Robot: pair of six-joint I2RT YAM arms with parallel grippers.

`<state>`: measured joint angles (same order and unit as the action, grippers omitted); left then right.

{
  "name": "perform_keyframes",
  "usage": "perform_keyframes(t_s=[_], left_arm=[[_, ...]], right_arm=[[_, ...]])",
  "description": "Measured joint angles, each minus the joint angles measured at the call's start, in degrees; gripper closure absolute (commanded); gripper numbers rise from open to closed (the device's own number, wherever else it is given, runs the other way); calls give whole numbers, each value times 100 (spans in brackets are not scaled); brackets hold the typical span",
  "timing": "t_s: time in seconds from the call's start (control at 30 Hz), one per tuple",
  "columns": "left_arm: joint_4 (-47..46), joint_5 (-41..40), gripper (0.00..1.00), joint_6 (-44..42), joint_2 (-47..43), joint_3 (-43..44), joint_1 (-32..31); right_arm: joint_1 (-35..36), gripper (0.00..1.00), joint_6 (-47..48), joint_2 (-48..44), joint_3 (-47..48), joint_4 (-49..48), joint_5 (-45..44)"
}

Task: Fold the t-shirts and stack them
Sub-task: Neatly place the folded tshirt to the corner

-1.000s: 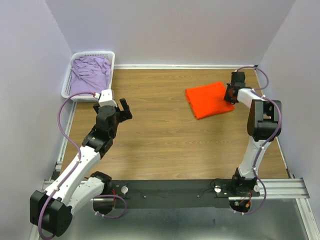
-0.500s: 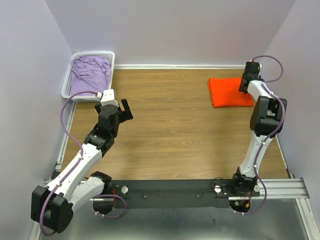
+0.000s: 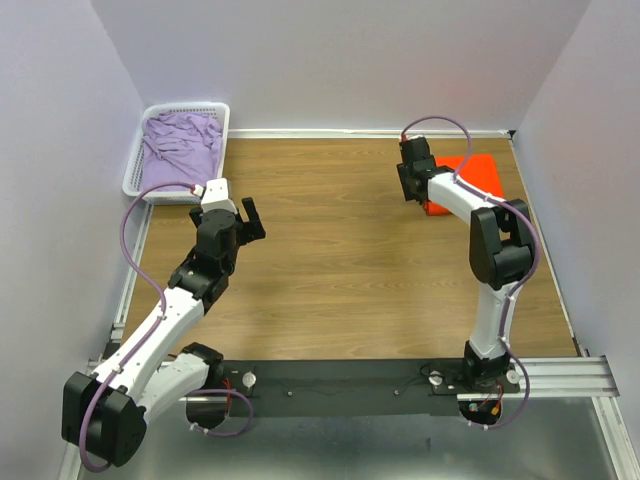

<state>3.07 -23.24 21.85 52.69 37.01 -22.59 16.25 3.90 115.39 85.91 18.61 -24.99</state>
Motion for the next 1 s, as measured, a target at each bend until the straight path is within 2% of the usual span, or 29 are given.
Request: perform_keyframes(t_s=[0.4, 0.6, 0.7, 0.73, 0.87, 0.9, 1.0], left_arm=[[0, 4, 7, 7, -116, 0, 0], [0, 4, 7, 9, -127, 0, -2], [0, 4, 7, 11, -127, 0, -4], [0, 4, 7, 11, -127, 0, -4], [0, 7, 7, 28, -127, 0, -42], [0, 7, 8, 31, -122, 0, -48], [4, 4, 8, 35, -70, 0, -92]], right_arm=[[184, 42, 514, 533, -122, 83, -852], [291, 48, 765, 756, -85, 26, -1276], [330, 60, 944, 852, -81, -55, -1545], [330, 70, 1054, 925, -79, -111, -1668], [328, 86, 1460, 1222, 26, -260, -2031], [330, 93, 1558, 1303, 96, -273, -2096], [323, 99, 1915, 1519, 313, -378, -2262]])
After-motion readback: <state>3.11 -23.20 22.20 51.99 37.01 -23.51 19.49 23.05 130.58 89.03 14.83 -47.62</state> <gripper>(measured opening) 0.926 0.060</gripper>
